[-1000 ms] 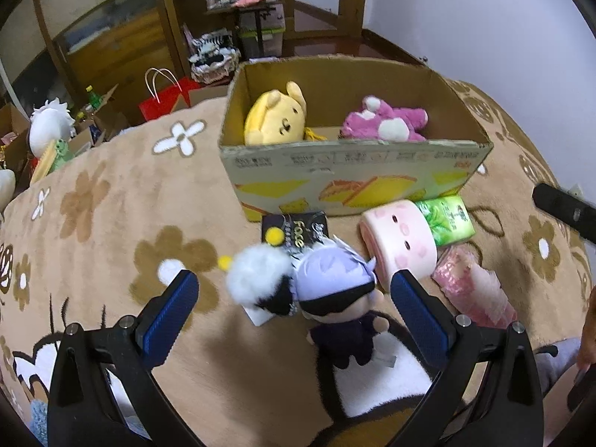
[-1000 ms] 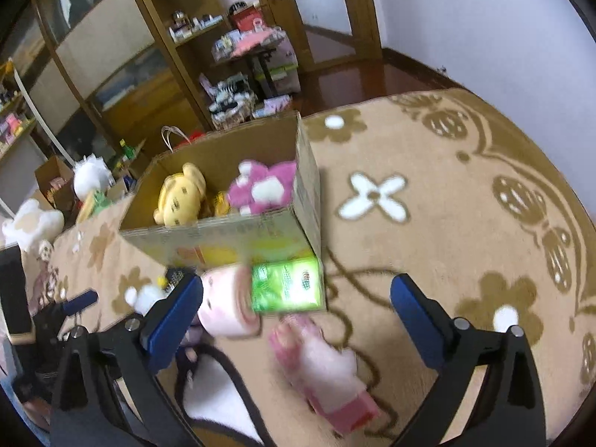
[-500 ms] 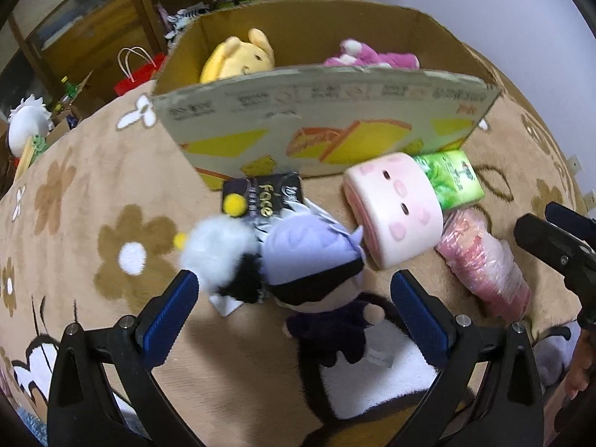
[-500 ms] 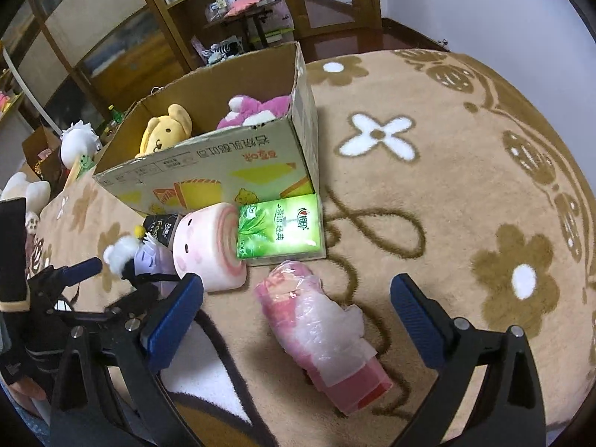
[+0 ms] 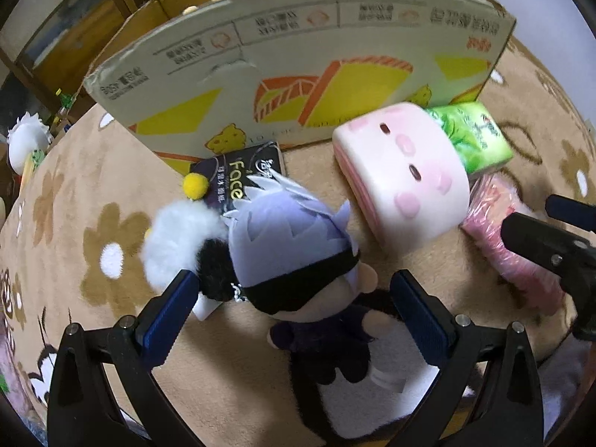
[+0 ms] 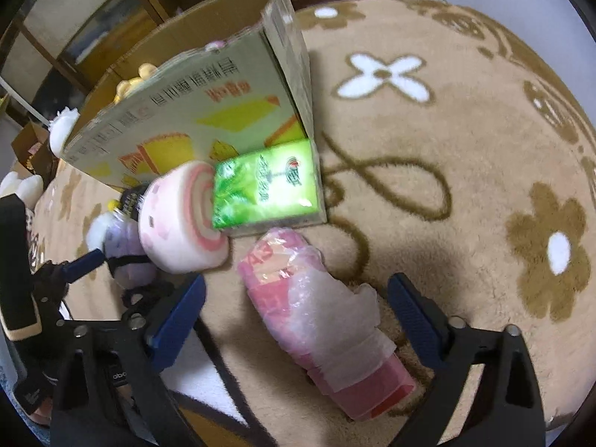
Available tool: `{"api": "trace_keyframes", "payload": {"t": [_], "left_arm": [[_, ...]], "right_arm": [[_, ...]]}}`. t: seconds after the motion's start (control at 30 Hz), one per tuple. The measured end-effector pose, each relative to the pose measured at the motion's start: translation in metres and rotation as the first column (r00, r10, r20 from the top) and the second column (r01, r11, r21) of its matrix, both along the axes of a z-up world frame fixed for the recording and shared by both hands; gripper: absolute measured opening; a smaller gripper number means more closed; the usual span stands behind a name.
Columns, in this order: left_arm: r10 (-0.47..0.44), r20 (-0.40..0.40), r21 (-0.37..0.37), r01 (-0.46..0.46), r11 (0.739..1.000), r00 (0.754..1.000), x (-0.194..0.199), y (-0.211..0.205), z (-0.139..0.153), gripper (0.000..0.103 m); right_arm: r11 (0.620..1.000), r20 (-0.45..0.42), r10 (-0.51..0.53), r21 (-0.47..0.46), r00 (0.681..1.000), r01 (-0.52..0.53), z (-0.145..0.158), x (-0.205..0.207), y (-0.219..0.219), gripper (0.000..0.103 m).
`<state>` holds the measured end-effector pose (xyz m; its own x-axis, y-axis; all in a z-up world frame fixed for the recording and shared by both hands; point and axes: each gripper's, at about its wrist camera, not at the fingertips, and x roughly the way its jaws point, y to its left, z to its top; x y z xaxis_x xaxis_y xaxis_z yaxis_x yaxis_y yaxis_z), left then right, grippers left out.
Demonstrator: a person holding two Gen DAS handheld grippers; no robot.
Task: Organize soft objects
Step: 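Grasp the blindfolded doll with the left tool while the right tool grasps the pink wrapped item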
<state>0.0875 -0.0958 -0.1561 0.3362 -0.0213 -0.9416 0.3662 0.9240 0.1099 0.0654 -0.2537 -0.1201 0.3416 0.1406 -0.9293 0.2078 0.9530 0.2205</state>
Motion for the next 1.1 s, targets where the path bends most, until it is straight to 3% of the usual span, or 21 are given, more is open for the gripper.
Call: {"api": "trace_keyframes", "payload": {"t": [0.23, 0.37, 0.5, 0.73, 0.87, 1.1], "left_arm": [[-0.037, -0.002, 0.039, 0.037, 0.999, 0.999, -0.008, -0.009, -0.007, 0.087], [-0.028, 0.018, 0.047, 0.027, 0.999, 0.999, -0.009, -0.008, -0.004, 0.068], [-0.03, 0.013, 0.04, 0.029, 0.999, 0.999, -0.013, -0.002, -0.001, 0.053], [-0.026, 0.005, 0.014, 0.026, 1.0, 1.0, -0.012, 0.003, 0.004, 0.05], [-0.029, -0.024, -0.025, 0.028, 0.999, 0.999, -0.011, 0.009, 0.007, 0.049], [-0.017, -0.008, -0.057, 0.016, 0.998, 1.0, -0.011, 0.017, 0.02, 0.049]], "right_arm": [[1.0, -0.097, 0.021, 0.001, 0.995, -0.021, -0.022, 0.003, 0.003, 0.097], [0.999, -0.105, 0.03, -0.012, 0.994, -0.032, -0.025, 0.005, 0.004, 0.097], [0.995, -0.136, 0.037, -0.084, 0.99, -0.049, -0.03, 0.005, 0.009, 0.079], [0.989, -0.138, 0.047, -0.133, 0.989, -0.066, -0.032, -0.001, 0.016, 0.063], [0.988, -0.129, 0.05, -0.139, 0.99, -0.068, -0.03, -0.004, 0.016, 0.058], [0.988, -0.117, 0.048, -0.137, 0.992, -0.064, -0.024, -0.004, 0.015, 0.053]]}}
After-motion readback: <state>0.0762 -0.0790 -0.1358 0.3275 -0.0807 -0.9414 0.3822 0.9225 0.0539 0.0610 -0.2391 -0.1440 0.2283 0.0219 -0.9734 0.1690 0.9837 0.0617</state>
